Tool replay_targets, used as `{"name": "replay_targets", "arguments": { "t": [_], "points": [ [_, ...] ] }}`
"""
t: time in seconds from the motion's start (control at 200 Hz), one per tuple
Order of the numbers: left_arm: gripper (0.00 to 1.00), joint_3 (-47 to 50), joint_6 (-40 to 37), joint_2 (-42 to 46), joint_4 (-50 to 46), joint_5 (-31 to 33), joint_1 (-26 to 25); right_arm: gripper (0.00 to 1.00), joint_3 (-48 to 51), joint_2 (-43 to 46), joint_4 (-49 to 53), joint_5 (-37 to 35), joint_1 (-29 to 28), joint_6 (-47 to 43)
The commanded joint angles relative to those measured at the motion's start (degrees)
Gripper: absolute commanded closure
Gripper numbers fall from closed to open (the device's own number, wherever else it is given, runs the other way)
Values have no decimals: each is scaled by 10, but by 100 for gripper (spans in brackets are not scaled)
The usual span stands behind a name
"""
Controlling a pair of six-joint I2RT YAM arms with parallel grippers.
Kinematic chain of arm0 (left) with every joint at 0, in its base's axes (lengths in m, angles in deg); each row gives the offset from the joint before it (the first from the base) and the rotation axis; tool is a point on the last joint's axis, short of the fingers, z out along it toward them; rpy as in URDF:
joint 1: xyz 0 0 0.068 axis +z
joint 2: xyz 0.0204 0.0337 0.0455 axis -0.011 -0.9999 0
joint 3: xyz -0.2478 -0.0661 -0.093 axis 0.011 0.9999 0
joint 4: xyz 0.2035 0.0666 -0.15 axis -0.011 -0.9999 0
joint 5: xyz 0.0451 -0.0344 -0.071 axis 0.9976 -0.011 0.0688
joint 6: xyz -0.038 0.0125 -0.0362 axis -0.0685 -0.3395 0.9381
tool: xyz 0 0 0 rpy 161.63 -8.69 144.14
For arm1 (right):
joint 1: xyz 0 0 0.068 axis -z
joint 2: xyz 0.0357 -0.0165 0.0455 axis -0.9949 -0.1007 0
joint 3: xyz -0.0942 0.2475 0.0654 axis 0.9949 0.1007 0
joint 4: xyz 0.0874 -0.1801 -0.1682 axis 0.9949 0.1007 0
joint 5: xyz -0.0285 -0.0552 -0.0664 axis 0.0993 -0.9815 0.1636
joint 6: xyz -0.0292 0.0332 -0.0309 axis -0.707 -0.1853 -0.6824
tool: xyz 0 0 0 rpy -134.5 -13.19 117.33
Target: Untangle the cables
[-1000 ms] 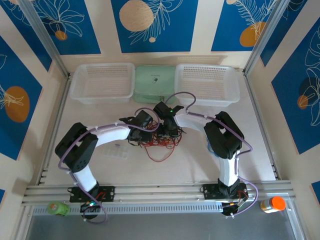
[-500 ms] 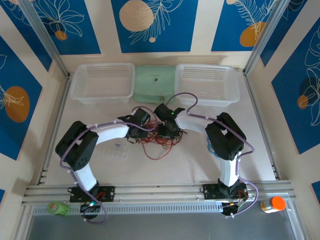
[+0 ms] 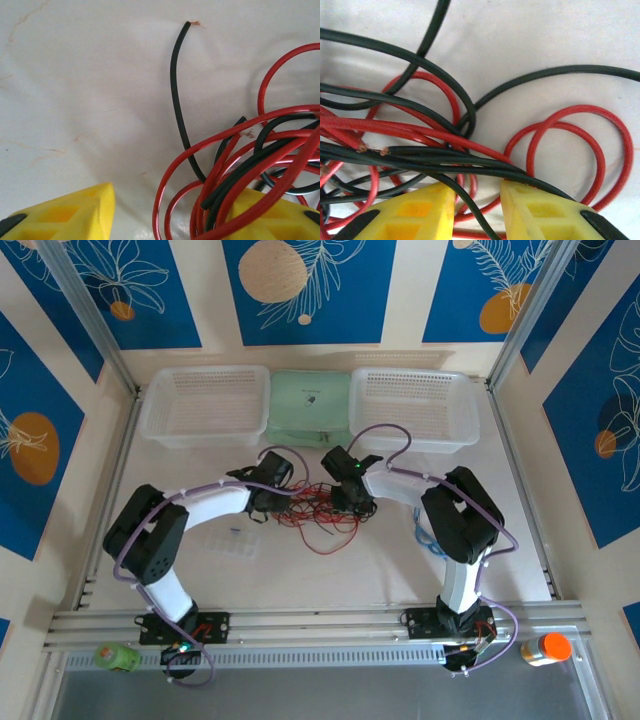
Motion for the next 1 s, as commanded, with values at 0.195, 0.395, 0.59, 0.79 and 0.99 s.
{"name": "replay_targets", "arguments": {
  "t": [0.195, 0.395, 0.59, 0.79, 0.99],
  "points": [
    [28, 9, -74, 83, 21, -110, 18, 63, 18, 109, 51, 46, 15, -16],
    [24, -11, -77, 106, 0, -134, 15, 61, -4, 109, 16, 115, -8, -2],
    [24, -19, -52, 75, -34, -83, 15, 61, -55, 21, 0, 120, -35, 15],
    [26, 15, -18, 38, 31, -101, 15, 62, -104, -48, -9, 110, -47, 15],
    [32, 42, 0, 4, 97, -92, 15, 63, -100, -74, -27, 102, -43, 23]
  ]
}}
